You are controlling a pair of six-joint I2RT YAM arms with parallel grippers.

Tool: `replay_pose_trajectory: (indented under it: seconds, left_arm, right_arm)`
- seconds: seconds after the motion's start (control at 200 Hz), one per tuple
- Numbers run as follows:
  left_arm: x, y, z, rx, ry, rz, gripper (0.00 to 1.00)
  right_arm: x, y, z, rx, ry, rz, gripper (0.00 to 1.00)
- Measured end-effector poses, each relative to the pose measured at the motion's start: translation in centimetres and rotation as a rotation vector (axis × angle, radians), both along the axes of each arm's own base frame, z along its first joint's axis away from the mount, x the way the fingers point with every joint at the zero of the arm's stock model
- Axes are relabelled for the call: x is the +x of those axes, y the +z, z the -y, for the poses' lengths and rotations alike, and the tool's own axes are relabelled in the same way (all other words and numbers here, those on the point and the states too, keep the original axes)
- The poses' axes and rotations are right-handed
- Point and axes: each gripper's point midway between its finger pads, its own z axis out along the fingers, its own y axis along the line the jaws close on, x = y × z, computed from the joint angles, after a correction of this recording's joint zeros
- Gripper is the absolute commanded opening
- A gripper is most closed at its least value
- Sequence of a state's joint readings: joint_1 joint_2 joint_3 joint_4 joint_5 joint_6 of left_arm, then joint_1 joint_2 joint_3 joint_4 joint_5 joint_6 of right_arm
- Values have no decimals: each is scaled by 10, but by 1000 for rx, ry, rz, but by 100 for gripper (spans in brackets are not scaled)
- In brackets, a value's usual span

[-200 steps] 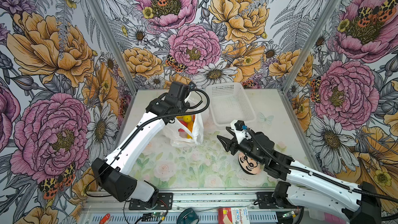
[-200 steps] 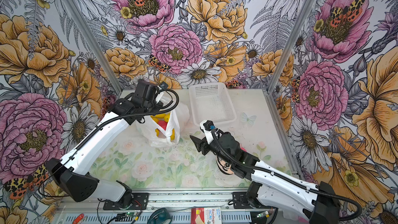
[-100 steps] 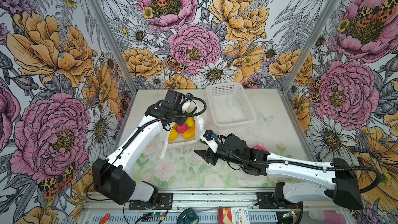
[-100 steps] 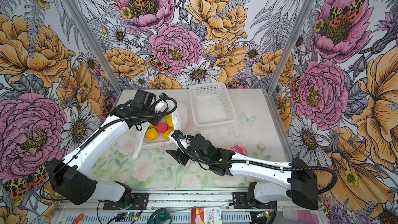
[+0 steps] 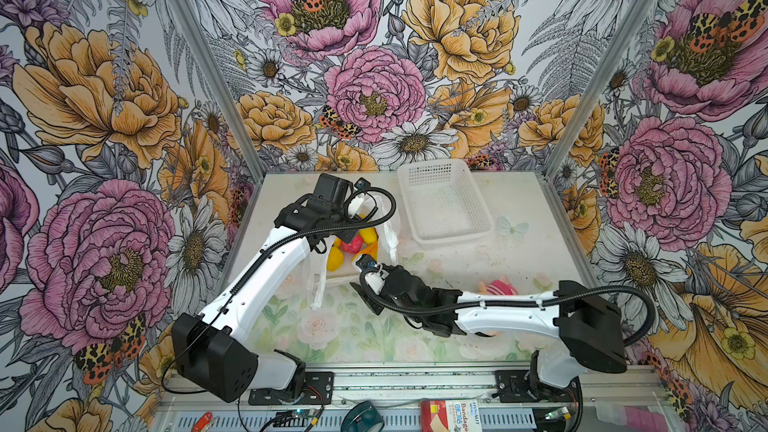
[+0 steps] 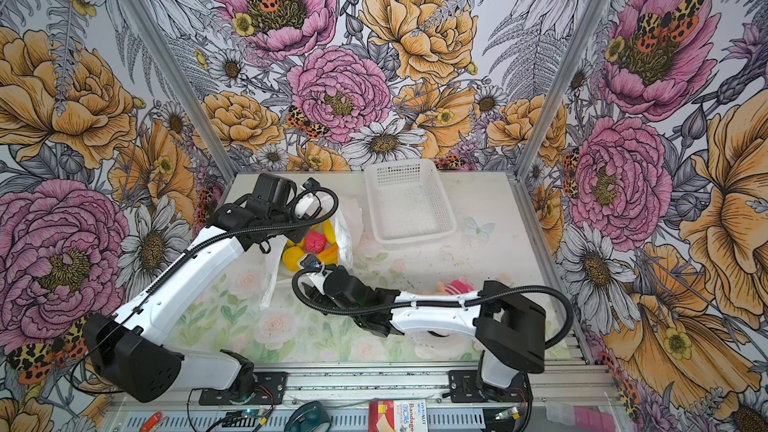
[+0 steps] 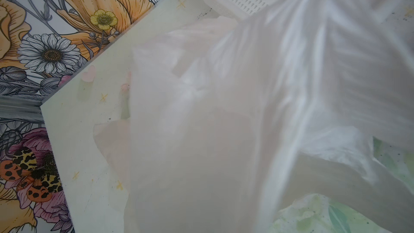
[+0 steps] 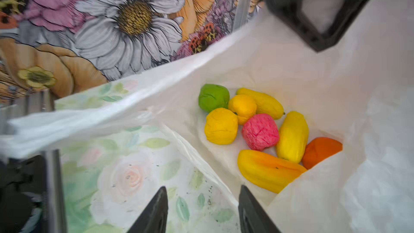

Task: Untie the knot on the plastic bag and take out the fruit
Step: 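Reach the right gripper into the bag opening toward the fruit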

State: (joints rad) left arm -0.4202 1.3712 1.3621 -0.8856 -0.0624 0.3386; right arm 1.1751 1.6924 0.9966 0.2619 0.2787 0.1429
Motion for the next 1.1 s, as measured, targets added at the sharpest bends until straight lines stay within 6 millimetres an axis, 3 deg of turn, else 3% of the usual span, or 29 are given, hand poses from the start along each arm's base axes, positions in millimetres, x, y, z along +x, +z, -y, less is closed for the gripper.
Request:
replay_pose_trajectory:
  seconds: [0.15,0.325,0.45,0.585,0.786,0.891,1.096]
  left_arm:
    - [0,0,0,0,0,1,0]
    - [-1,2,-2,0,4,12,0]
    - [-1,3,-5,5,13,21,0]
    - [0,5,-7,9,24,29,0]
    - [-2,6,-10,12,29,37,0]
    - [-2,6,-10,12,29,37,0]
    - [-1,6,-9,11,29,38,0]
  right_arm:
    - [40,-39,-7,-55,-106,-25,52]
    - [58,-58,-12,-59,-169,-40,63]
    - [57,-66,-8,-19,-174,-29,70]
    - [45,-88,1,-44,-132,-44,74]
    - [38,-112,-14,-139,-24,-52,75]
    - [34,-128,-10,-211,1,-62,77]
    - [35,-125,-5,-220,-15,-78,82]
